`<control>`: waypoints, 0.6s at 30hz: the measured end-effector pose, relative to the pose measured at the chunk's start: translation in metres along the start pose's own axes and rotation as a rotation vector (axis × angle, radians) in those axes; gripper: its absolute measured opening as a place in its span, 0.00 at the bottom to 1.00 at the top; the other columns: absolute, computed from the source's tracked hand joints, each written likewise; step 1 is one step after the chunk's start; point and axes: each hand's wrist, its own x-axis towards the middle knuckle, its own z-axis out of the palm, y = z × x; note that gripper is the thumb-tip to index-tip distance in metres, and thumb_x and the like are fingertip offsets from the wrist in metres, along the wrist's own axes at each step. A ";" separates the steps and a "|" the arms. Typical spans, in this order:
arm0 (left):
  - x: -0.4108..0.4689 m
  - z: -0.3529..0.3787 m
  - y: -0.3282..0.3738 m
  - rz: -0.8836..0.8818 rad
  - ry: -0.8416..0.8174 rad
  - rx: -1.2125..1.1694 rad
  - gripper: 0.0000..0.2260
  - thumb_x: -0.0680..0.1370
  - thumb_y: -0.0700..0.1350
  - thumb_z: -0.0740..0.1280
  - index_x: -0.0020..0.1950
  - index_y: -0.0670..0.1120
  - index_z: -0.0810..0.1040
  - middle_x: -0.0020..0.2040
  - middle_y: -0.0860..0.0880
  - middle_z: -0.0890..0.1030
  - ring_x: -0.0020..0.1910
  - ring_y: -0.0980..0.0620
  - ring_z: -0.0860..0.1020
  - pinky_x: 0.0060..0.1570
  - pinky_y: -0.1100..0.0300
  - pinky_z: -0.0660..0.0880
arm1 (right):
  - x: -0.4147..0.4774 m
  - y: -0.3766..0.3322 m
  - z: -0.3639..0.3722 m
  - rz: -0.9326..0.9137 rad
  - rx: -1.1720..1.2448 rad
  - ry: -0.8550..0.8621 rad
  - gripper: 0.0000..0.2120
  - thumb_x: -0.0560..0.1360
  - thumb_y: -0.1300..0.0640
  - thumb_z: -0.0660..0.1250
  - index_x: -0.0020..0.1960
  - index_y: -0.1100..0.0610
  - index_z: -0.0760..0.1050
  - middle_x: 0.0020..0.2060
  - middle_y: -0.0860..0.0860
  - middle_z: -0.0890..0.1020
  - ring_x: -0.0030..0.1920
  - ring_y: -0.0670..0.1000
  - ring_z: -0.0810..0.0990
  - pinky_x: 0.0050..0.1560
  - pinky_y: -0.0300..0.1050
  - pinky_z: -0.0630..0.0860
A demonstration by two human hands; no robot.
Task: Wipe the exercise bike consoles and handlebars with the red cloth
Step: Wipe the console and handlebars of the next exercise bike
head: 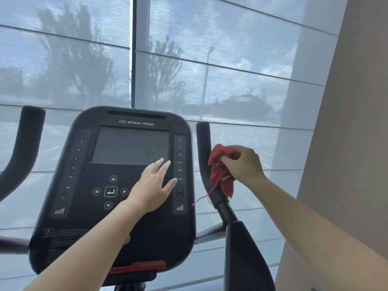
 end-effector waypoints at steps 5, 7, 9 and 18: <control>0.014 -0.013 0.033 0.082 0.148 -0.181 0.24 0.79 0.54 0.58 0.74 0.51 0.59 0.74 0.53 0.60 0.73 0.52 0.59 0.69 0.58 0.57 | -0.008 0.003 0.014 -0.004 -0.044 -0.427 0.18 0.64 0.52 0.77 0.52 0.48 0.79 0.43 0.43 0.82 0.44 0.41 0.80 0.44 0.30 0.72; 0.012 -0.008 0.045 0.137 0.119 -0.176 0.24 0.78 0.54 0.59 0.74 0.53 0.60 0.74 0.53 0.60 0.72 0.53 0.60 0.68 0.60 0.57 | -0.006 0.008 0.006 0.034 0.006 -0.458 0.21 0.66 0.52 0.75 0.57 0.47 0.77 0.49 0.45 0.82 0.49 0.43 0.79 0.51 0.35 0.73; 0.010 -0.001 0.058 0.185 0.105 -0.197 0.23 0.78 0.54 0.60 0.72 0.56 0.61 0.74 0.54 0.60 0.72 0.54 0.60 0.67 0.62 0.57 | -0.004 0.012 -0.004 0.039 0.134 -0.501 0.15 0.69 0.58 0.71 0.52 0.42 0.77 0.50 0.48 0.82 0.50 0.45 0.80 0.51 0.40 0.78; 0.009 0.037 0.094 0.190 0.155 -0.233 0.08 0.74 0.46 0.68 0.51 0.57 0.78 0.59 0.60 0.67 0.56 0.58 0.72 0.57 0.67 0.65 | 0.012 0.071 -0.037 0.071 0.288 -0.363 0.18 0.74 0.66 0.60 0.57 0.47 0.74 0.55 0.44 0.79 0.51 0.43 0.79 0.46 0.39 0.79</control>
